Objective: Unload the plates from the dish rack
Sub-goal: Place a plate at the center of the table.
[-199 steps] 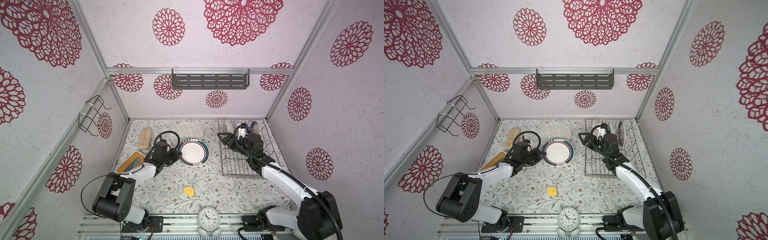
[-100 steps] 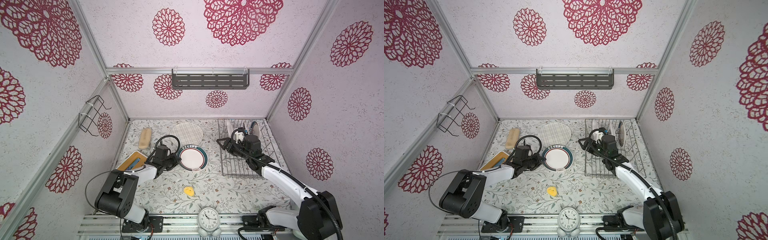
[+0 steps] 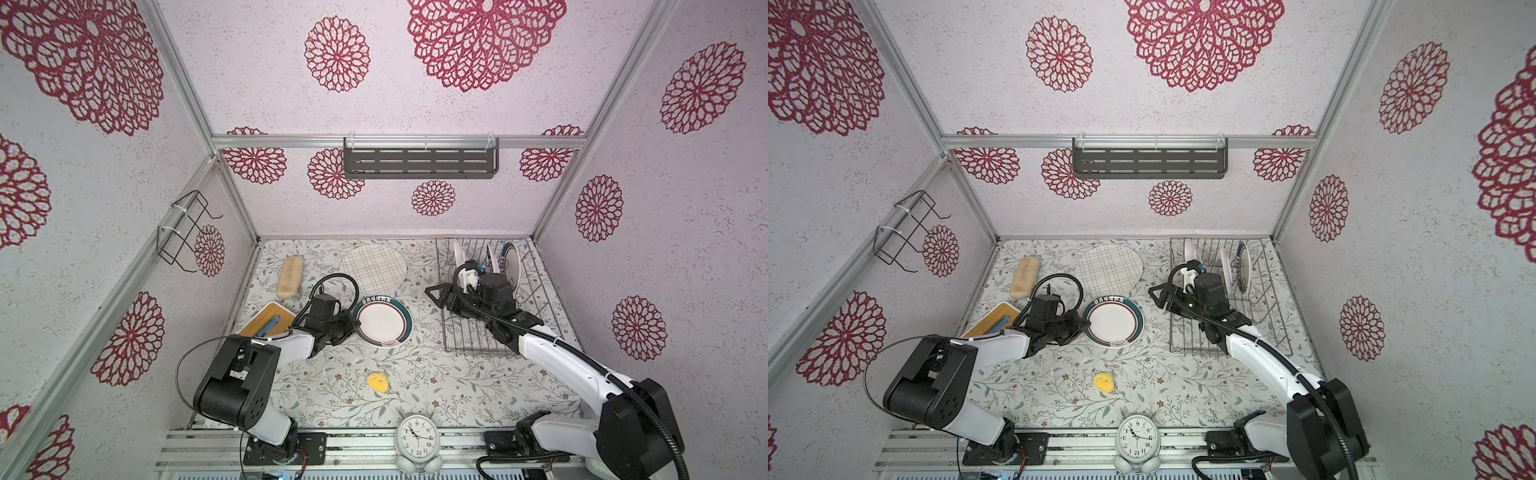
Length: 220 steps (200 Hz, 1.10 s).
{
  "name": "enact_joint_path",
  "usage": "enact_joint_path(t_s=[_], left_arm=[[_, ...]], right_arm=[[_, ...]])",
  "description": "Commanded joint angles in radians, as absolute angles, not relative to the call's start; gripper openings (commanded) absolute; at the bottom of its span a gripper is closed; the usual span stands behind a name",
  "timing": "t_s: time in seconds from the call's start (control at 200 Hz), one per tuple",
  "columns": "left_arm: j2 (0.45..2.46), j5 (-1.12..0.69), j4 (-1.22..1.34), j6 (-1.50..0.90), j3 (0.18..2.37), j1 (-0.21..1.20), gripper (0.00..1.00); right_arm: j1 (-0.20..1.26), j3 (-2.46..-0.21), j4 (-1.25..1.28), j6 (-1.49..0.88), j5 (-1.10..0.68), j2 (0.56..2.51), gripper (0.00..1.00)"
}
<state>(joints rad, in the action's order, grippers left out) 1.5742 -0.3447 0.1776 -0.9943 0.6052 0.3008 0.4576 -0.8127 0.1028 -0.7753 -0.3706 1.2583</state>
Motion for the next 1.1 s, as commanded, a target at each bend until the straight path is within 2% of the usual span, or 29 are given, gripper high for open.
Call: enact_joint_path(t_s=[0.0,0.145,0.425,0.571,1.096], left_arm=[[1.587,-0.355,0.223,-0.977,0.601,0.291,0.0],[1.595,-0.347,0.224,-0.981,0.591,0.284,0.0],[1.618,-0.353,0.223,-0.983,0.589,0.278,0.18],[1.617,-0.348,0.216,-0.982,0.589,0.278,0.21],[1.608,-0.329,0.151,-0.959,0.613,0.268,0.43]], right_arm=[[0.47,-0.829,0.11,-0.743,-0.367,1.267,0.78],[0.476,-0.837,0.101,-0.734,-0.36,1.278,0.78],[0.479,-0.849,0.095,-0.726,-0.358,1.29,0.79],[0.479,-0.852,0.092,-0.725,-0.353,1.287,0.79],[0.479,-0.86,0.078,-0.717,-0.341,1.28,0.8]])
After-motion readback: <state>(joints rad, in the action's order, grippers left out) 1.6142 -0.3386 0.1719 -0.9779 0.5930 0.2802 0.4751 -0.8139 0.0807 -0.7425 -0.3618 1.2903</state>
